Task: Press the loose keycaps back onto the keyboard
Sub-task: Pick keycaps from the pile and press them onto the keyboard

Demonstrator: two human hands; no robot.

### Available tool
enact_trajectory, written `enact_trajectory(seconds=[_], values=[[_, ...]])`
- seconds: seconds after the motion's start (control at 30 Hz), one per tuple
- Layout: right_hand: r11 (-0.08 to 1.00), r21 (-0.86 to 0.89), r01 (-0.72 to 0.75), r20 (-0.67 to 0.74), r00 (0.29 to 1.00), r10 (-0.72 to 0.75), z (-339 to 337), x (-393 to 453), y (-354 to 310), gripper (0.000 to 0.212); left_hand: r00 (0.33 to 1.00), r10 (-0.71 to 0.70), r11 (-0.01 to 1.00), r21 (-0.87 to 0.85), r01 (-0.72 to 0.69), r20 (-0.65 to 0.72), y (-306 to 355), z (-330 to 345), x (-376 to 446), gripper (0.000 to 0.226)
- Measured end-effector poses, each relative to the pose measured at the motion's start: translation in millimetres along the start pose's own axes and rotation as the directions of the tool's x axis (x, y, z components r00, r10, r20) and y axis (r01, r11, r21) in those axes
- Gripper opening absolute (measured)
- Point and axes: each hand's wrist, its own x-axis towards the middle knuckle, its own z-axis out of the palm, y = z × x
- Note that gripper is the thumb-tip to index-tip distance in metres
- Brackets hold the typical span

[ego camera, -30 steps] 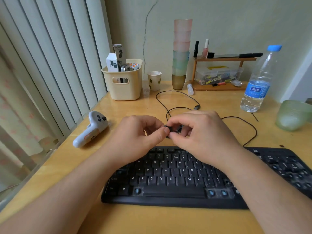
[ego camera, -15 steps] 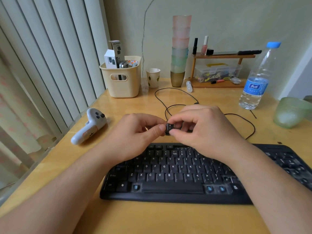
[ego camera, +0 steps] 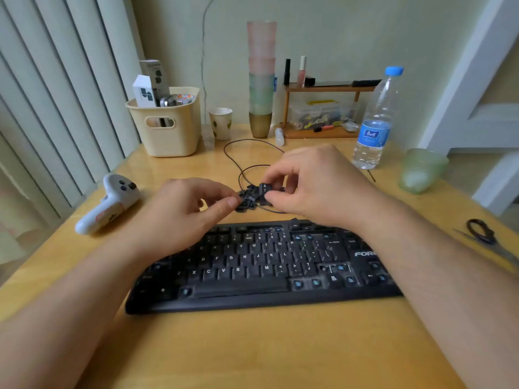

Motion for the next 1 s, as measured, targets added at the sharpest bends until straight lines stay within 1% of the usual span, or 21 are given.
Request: enact_trajectory(seconds=[0.1,0.17,0.2,0.27,0.33,0.4,0.5,0.57,0.67,0.77,0.9,1.0], values=[[0.985,-0.043,-0.167,0.025,0.985,0.168,-57.7,-36.2,40.5,0.012,1.0,0.021,1.0,0.02,-0.021,-0.009,12.3,2.0,1.7,0.017],[0.958,-0.079,-0.275,0.029,0.96,0.278,-94.1,-68.4,68.7,0.016,0.999,0.045,0.998,0.05,-0.046,0.028,24.6,4.0,3.6,0.019],[0.942,-0.102,-0.319,0.029,0.946,0.323,-109.1,-85.0,81.4,0.019,0.997,0.06,0.995,0.071,-0.064,0.058,31.6,5.7,5.7,0.018],[0.911,-0.142,-0.387,0.041,0.917,0.396,-129.6,-115.2,99.4,0.015,0.986,0.097,0.986,0.118,-0.114,0.136,45.2,12.6,11.9,0.014],[0.891,-0.159,-0.425,0.062,0.897,0.439,-138.6,-136.7,111.1,0.015,0.965,0.119,0.971,0.176,-0.163,0.233,58.9,26.0,20.1,0.015],[0.894,-0.152,-0.42,0.097,0.894,0.437,-136.7,-148.2,117.9,0.015,0.942,0.152,0.955,0.2,-0.217,0.299,72.3,45.0,28.5,0.018],[0.924,-0.131,-0.36,0.127,0.918,0.376,-120.5,-148.3,127.4,0.015,0.916,0.226,0.937,0.184,-0.298,0.333,98.4,76.4,40.9,0.018],[0.943,-0.12,-0.309,0.168,0.93,0.326,-105.7,-139.6,131.4,0.017,0.911,0.231,0.933,0.188,-0.307,0.341,114.8,96.2,51.2,0.018],[0.965,-0.157,-0.208,0.268,0.932,0.244,-86.2,-120.2,132.1,0.017,0.925,0.189,0.934,0.231,-0.274,0.331,128.9,120.7,67.2,0.02],[0.963,-0.219,-0.157,0.365,0.902,0.23,-75.7,-100.6,128.7,0.014,0.949,0.144,0.938,0.266,-0.221,0.28,128.6,136.2,72.4,0.03],[0.954,-0.241,-0.176,0.458,0.846,0.271,-76.1,-83.9,125.5,0.013,0.955,0.164,0.942,0.248,-0.226,0.247,121.1,141.8,63.1,0.04],[0.954,-0.242,-0.174,0.5,0.821,0.277,-78.4,-80.7,122.4,0.012,0.963,0.181,0.947,0.229,-0.225,0.198,120.3,139.4,56.5,0.042]])
